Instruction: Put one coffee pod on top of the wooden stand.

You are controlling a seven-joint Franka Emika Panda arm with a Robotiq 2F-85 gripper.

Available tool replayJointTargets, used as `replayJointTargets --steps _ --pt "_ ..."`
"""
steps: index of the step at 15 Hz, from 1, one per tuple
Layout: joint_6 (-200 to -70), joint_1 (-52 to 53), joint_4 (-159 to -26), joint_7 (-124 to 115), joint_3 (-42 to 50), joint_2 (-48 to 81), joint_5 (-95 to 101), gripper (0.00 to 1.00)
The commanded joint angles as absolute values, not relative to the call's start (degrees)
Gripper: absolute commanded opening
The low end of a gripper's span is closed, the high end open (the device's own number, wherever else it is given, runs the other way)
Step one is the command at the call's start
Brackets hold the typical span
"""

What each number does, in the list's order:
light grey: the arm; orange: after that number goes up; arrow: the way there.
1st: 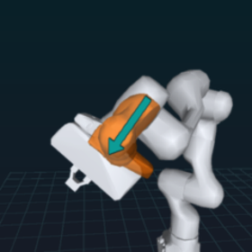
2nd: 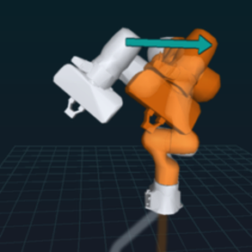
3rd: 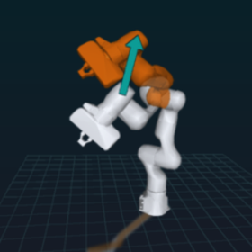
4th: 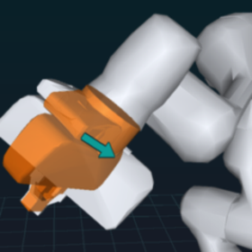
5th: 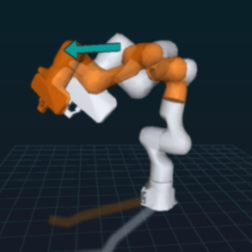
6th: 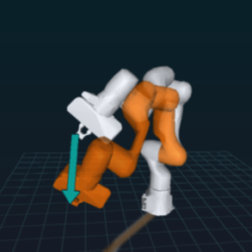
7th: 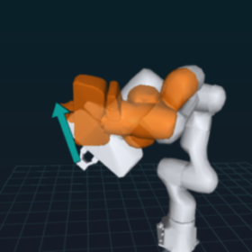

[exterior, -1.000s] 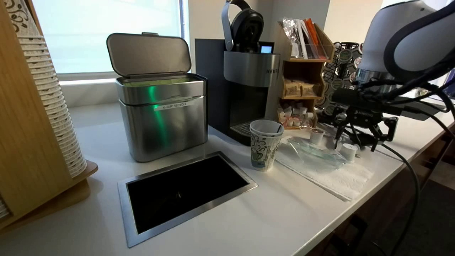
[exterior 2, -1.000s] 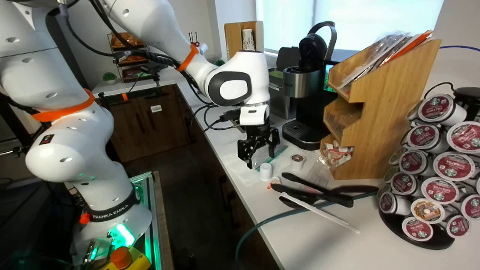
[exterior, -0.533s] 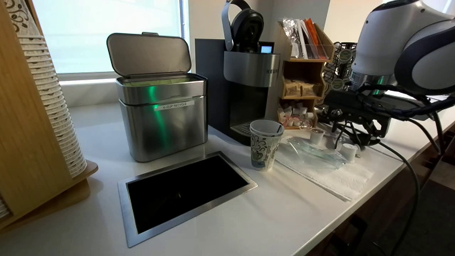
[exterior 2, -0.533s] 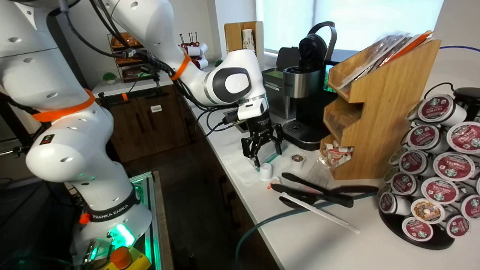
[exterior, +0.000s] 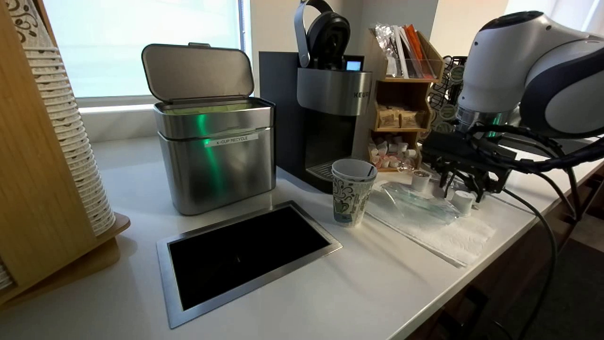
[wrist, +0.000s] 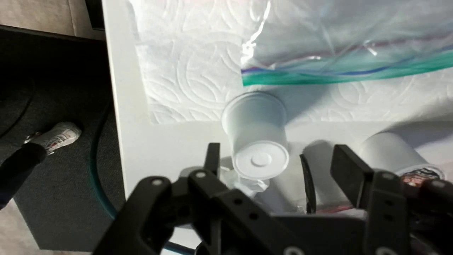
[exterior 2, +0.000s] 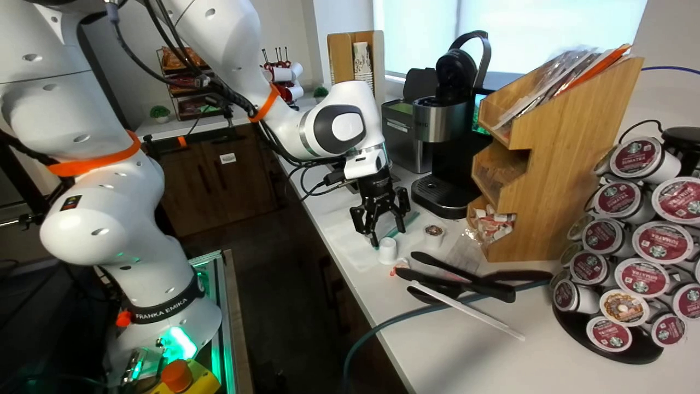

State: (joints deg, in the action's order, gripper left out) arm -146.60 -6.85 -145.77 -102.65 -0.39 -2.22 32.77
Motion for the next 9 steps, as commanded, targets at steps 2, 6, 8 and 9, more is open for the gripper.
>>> replayJointTargets --steps 2,6,8,9 --pt "-147.18 -5.16 -144.55 -104.64 0.39 1.24 33.7 0.53" --pt "-147.07 -4.18 -144.1 -104.73 1.11 2.48 33.78 0.19" --pt "-147.24 -3.94 -144.34 -104.02 1.46 1.64 33.15 0.11" --pt "-147.52 -3.99 -144.9 -103.15 1.64 0.35 32.47 0.09"
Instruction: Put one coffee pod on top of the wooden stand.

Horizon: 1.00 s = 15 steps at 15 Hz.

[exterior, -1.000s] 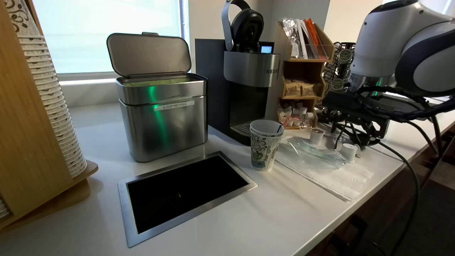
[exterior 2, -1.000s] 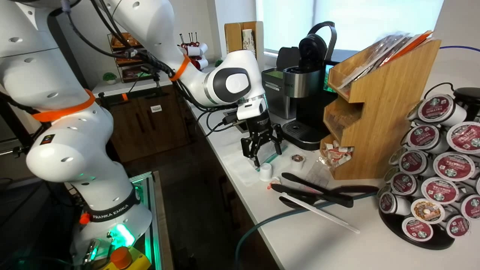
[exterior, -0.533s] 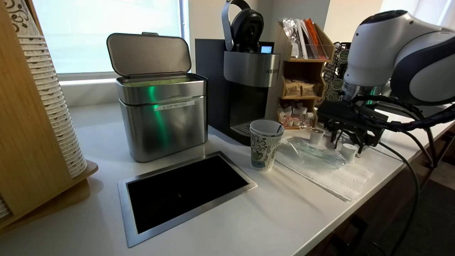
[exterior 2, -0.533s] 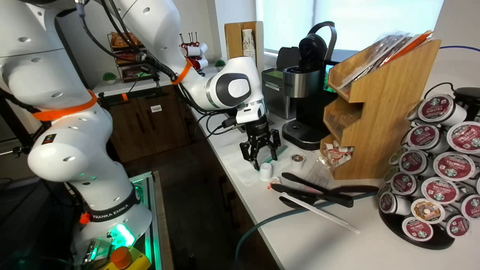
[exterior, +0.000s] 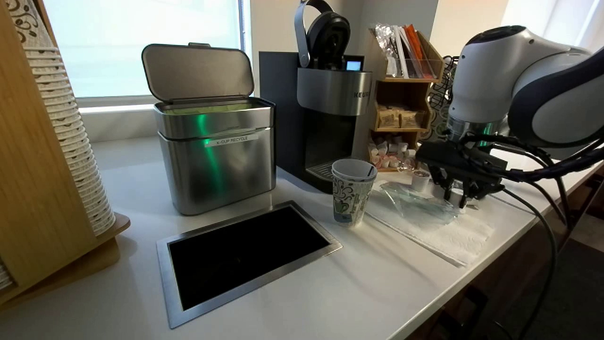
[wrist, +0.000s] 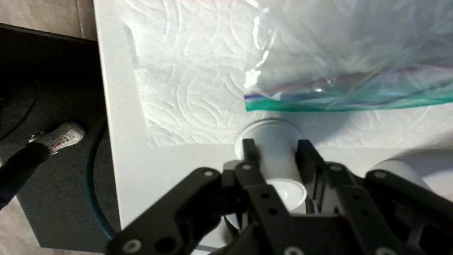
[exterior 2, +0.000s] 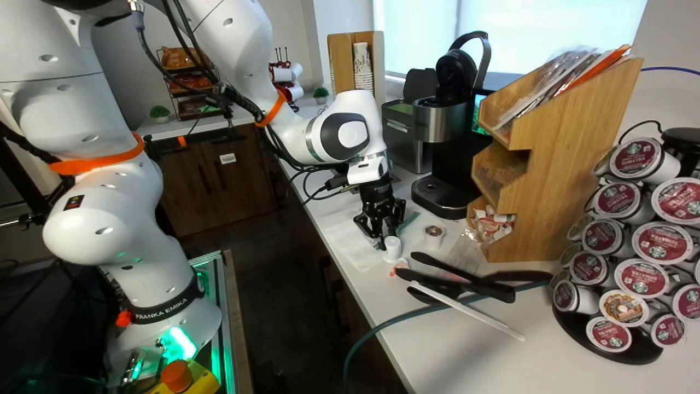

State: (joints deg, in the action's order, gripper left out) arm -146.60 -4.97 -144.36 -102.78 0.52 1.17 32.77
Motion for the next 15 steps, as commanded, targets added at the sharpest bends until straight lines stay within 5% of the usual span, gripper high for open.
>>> replayJointTargets --steps 1,15 --pt "-147.81 -4.22 -145.7 -102.24 1.91 -1.6 31.81 0.05" --pt "-146.5 -8.23 -139.24 -105.37 0.15 -7.0 38.63 0.05"
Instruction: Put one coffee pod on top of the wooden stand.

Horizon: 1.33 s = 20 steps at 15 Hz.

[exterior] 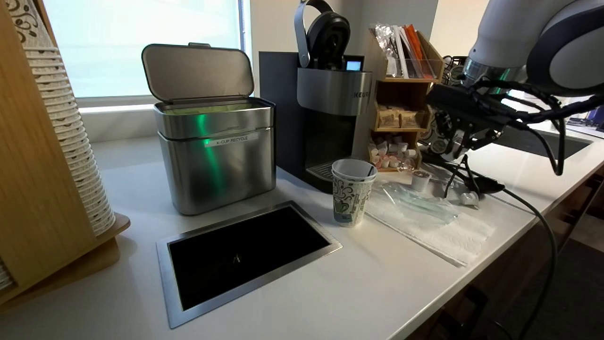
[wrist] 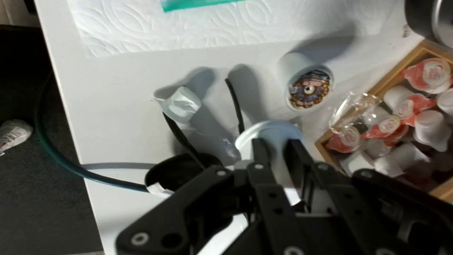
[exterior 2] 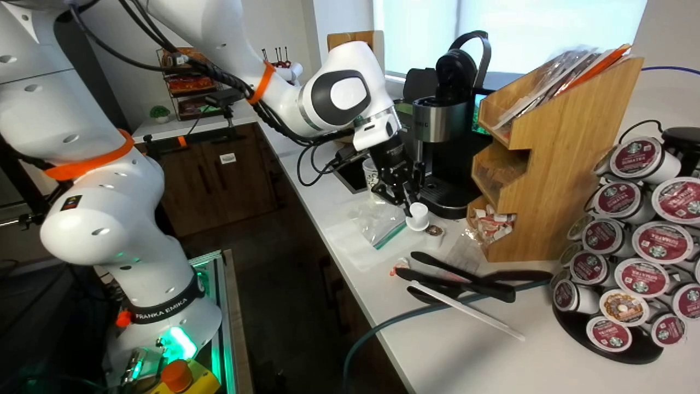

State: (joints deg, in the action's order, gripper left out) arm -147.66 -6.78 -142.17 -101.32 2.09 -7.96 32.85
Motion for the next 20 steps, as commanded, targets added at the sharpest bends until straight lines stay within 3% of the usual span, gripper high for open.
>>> replayJointTargets --steps 1,14,20 --pt "-146.12 -8.18 -137.85 -106.11 -0.2 -6.2 40.4 0.05" --pt "-142.37 -5.91 -132.43 -109.99 2.8 4.34 45.58 0.05" --pt "-143.66 -6.25 -138.08 -117.5 5.46 -4.65 47.61 0.05"
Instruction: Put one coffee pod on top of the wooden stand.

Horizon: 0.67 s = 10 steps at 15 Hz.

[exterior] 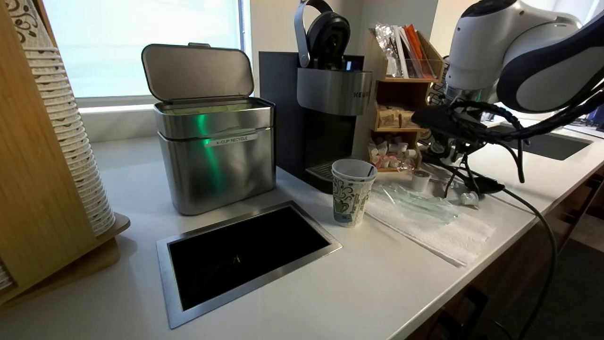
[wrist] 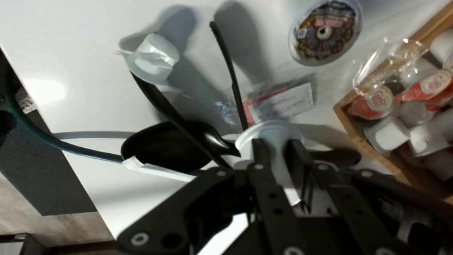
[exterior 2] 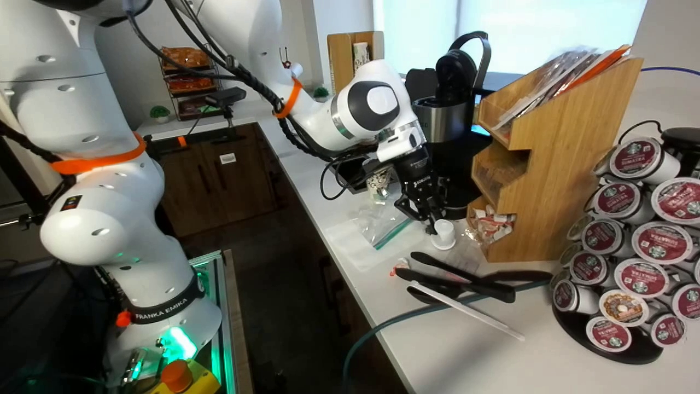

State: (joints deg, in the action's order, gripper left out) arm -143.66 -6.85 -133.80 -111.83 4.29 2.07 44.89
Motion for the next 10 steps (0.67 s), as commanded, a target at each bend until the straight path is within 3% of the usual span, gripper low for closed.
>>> replayJointTargets --steps 1,6,10 --pt "-145.29 -6.72 -139.41 -117.57 5.57 -6.95 47.44 0.05" --pt "-159.18 -9.13 -148.68 -111.96 7.7 -21.62 50.44 0.05" --pt "-159.87 -15.75 -149.14 -112.18 7.31 -32.24 62.28 0.05"
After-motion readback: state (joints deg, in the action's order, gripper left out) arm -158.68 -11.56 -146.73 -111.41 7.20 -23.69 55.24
